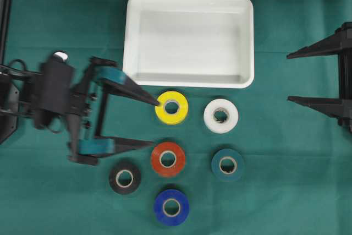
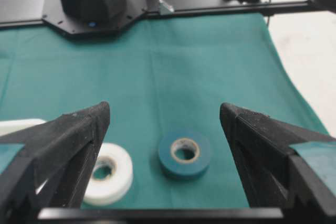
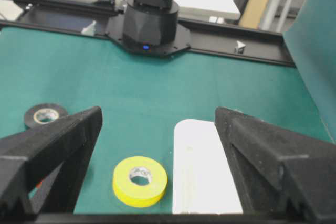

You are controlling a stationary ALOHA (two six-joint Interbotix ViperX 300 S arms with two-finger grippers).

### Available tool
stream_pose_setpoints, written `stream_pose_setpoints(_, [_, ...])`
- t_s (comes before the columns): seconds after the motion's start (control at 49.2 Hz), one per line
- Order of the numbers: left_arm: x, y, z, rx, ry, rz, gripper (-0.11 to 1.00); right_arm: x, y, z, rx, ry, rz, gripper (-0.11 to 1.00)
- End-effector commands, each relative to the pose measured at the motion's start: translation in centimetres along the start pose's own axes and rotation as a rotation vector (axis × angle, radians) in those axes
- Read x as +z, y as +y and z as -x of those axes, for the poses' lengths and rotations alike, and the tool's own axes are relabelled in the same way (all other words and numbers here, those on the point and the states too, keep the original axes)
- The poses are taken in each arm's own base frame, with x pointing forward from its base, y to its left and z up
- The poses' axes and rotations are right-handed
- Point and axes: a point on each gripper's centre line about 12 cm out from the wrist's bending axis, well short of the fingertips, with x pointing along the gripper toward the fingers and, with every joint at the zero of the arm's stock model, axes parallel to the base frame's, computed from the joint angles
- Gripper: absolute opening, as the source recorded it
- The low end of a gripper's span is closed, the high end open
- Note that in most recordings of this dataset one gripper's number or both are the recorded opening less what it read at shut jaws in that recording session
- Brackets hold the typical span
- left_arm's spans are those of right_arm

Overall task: Pick up the tape from a random location and place it into the white case.
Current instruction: 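Move the left gripper over the teal tape roll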

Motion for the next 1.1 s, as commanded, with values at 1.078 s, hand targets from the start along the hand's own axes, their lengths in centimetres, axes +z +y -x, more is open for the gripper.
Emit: stream_pose_setpoints(1.078, [4.8, -0.1, -14.3, -0.008, 0.104, -0.092, 0.97, 1.0, 0.0, -0.5, 0.000, -0.018, 0.012, 0.91])
